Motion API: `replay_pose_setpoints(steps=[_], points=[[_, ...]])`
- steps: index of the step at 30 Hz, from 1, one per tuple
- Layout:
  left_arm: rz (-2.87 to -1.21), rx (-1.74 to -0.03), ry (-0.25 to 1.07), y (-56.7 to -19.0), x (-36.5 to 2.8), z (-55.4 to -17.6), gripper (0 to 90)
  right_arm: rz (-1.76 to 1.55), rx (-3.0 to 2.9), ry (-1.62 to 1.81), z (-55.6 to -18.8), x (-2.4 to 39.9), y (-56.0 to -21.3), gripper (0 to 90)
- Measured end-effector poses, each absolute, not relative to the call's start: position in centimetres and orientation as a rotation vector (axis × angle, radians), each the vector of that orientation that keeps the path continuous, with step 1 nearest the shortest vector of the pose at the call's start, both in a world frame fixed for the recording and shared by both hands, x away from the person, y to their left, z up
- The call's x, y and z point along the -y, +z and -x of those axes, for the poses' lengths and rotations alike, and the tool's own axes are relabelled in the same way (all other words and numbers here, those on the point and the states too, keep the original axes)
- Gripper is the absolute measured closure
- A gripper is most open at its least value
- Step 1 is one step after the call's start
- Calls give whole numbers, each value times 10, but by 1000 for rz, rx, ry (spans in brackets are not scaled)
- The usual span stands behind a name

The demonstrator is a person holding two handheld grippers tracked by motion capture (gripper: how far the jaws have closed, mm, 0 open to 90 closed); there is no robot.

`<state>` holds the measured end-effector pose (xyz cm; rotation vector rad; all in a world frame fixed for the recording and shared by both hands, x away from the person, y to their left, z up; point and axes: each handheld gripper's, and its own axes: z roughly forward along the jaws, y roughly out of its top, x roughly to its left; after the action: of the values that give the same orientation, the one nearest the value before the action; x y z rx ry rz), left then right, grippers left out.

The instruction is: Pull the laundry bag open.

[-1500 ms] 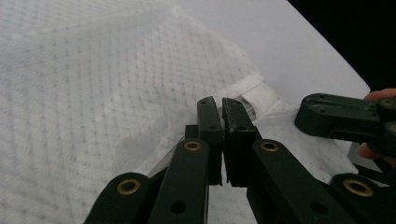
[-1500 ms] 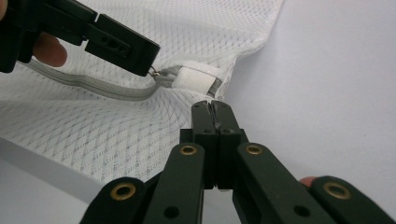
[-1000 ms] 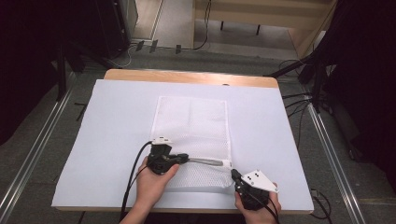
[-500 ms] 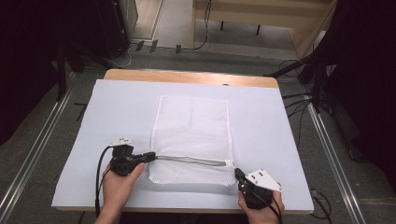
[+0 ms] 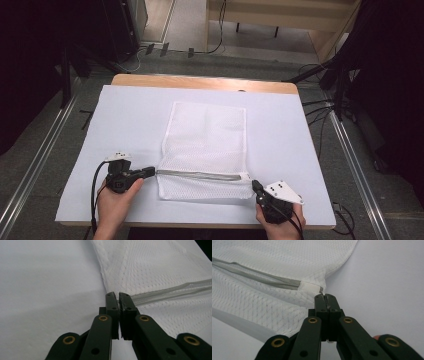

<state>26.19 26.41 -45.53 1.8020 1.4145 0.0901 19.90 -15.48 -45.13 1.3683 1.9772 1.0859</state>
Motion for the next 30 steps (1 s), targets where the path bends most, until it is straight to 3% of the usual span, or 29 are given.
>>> replay_pose_setpoints(steps=[7, 9, 11, 14, 16, 19, 20, 21, 22, 23, 24, 30], points=[[-1774, -1340, 63, -450, -267, -256, 883, -1405, -1985, 1106, -199, 159, -451, 900], [-1799, -1291, 111, -450, -268, -252, 864, -1393, -2028, 1147, -198, 159, -450, 900], [-1797, -1275, 163, -449, -270, -248, 653, -1376, -2032, 1132, -196, 157, -450, 900], [-1780, -1273, 217, -447, -273, -244, 461, -1378, -2020, 1128, -197, 157, -449, 900], [-1764, -1280, 236, -445, -274, -242, 286, -1392, -2018, 1125, -199, 158, -451, 900], [-1751, -1290, 243, -445, -276, -242, 134, -1390, -2013, 1116, -199, 158, -452, 900], [-1747, -1290, 250, -444, -277, -241, 134, -1398, -1998, 1109, -199, 158, -452, 900], [-1725, -1266, 254, -443, -281, -239, 87, -1416, -1946, 1111, -199, 159, -451, 707], [-1714, -1263, 256, -443, -283, -238, 52, -1404, -1943, 1119, -200, 161, -451, 574], [-1714, -1263, 256, -443, -283, -238, 17, -1404, -1943, 1119, -200, 161, -451, 574], [-1693, -1256, 256, -442, -286, -237, 3, -1407, -1933, 1139, -203, 168, -448, 423], [-1622, -1208, 333, -436, -302, -229, 0, -1406, -1900, 1198, -210, 188, -442, 334]])
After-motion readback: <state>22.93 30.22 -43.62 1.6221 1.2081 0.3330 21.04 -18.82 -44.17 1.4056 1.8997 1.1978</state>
